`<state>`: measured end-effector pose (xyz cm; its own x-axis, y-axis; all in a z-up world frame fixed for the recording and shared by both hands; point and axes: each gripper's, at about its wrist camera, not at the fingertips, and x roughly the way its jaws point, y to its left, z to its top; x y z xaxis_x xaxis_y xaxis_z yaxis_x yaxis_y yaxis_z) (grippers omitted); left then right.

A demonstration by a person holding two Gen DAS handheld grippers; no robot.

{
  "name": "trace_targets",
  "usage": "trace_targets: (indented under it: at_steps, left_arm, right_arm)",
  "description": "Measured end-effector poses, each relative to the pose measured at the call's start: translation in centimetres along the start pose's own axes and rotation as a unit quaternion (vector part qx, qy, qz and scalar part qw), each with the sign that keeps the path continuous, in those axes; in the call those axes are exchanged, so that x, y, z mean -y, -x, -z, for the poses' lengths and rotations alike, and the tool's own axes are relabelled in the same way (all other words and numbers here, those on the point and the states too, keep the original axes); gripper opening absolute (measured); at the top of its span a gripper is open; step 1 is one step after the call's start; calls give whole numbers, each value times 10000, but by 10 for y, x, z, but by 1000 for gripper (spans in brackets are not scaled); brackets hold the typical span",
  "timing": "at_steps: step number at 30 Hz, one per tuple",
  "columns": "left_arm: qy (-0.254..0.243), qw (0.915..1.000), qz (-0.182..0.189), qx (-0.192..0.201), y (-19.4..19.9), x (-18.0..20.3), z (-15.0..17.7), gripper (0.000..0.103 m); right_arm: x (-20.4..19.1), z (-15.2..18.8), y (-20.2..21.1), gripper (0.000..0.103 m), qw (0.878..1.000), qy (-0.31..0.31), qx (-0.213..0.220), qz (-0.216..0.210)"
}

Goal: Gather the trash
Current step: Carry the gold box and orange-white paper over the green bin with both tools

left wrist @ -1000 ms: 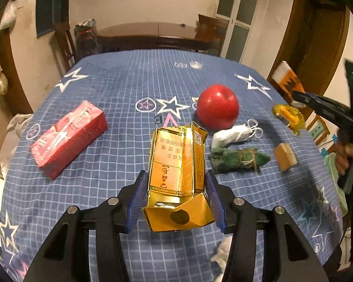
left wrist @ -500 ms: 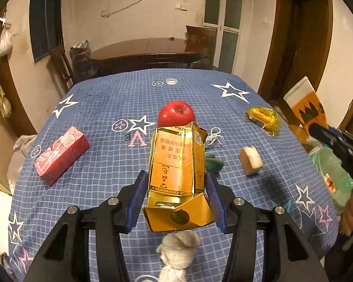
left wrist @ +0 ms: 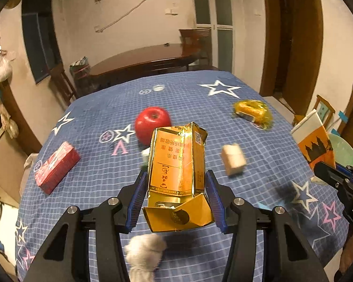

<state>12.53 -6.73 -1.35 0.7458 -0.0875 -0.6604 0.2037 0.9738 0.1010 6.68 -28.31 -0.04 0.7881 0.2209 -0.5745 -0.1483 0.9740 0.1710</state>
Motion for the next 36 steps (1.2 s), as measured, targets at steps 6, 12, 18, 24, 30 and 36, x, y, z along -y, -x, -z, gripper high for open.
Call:
trace_targets:
  at_steps: [6,12,18,24,30,36]
  left_arm:
    - [-236,9996,163,42,0,34,-8,52]
    - [-578,9973,434,135,2,78,-22,52]
    - [-939,9921,809,181,0,133,-35,52]
    - [-1372,9835,1156,227,-3,193,-47,52]
    - [-1805,9717,1496,283,-11,258,-54,52]
    - [-2195,9591,1778,190,-23,316,-55,52]
  right_arm:
    - [24,-6,24,9,9990,-168,226,342]
    - [63,-13,57,9,9946,-397,424,863]
    - [105,-5,88,9,9868,-658,480,1401]
    - [147,6,113,9,9754,-974,435,1930]
    - [186,22,130,9,9631,-1338,285,2316]
    - [214,35,140,9,9527,-1598,117,2582]
